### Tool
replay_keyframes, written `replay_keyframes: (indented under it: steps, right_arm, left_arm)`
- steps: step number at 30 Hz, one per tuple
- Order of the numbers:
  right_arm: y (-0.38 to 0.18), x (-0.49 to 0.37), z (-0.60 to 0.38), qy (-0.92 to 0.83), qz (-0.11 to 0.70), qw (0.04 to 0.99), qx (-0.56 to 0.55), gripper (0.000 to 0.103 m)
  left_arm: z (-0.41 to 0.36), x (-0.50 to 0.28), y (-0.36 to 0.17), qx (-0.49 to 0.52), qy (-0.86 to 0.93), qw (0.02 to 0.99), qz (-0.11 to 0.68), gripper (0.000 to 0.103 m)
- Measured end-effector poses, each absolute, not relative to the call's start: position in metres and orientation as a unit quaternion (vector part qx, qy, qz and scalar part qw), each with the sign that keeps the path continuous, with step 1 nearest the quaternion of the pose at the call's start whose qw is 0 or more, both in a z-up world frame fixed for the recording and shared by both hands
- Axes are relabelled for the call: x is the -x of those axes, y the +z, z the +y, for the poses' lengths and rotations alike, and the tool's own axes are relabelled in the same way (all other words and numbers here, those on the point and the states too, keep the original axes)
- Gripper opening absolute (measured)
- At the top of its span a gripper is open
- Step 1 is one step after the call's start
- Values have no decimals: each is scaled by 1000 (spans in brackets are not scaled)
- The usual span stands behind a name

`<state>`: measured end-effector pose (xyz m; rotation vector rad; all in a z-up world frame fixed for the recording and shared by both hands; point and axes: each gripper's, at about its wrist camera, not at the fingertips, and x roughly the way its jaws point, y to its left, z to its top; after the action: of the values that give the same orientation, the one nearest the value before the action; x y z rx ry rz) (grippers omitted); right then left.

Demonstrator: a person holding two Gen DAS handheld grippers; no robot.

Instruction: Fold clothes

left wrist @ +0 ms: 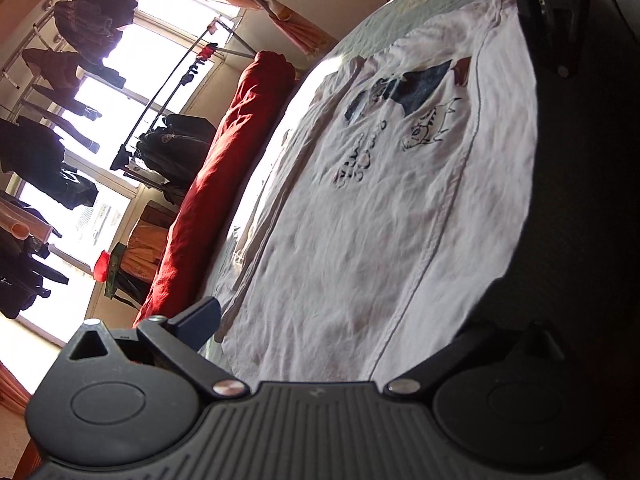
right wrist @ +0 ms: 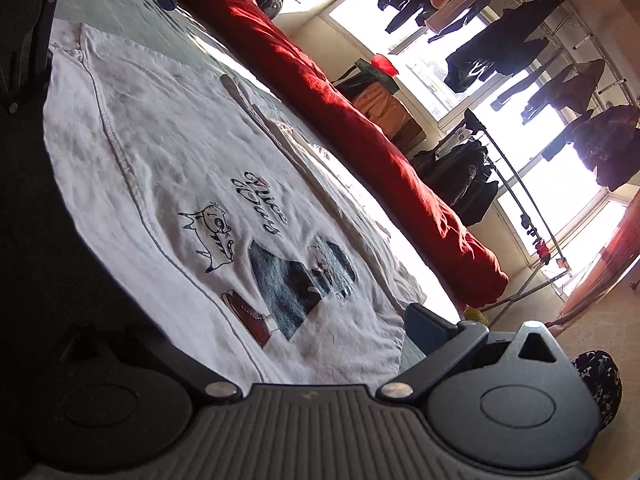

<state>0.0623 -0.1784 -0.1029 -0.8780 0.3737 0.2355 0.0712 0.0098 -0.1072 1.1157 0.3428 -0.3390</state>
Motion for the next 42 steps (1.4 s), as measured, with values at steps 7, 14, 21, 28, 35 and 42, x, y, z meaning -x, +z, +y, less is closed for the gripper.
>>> replay_keyframes:
  steps: [7,14,21,28,35,42]
  right_arm:
    - [-105,-61,-197,104,192,876,429,103]
    - [-94,-66,-202,98,179,879,432,103]
    - [-89,-71,-192,156,198,863,438,91]
    - [-77,-74,-193,223,255,848,407,38]
    - [-72,-76,-186,245,262,831,426,12]
    - [-61,-86,-190,233,260,834,428,12]
  left_arm:
    - [19,-72,-110,-540,-164,810,162,102]
    - [14,-71,-118,-592,-188,769,151,93]
    - [8,-70,-126,-641,-211,724,140,42]
    - [7,-80,-117,-636,-227,721,155,26]
    - [5,-97,-97,-610,-216,747,150,16]
    - [4,-112,-85,-587,-208,767,154,13]
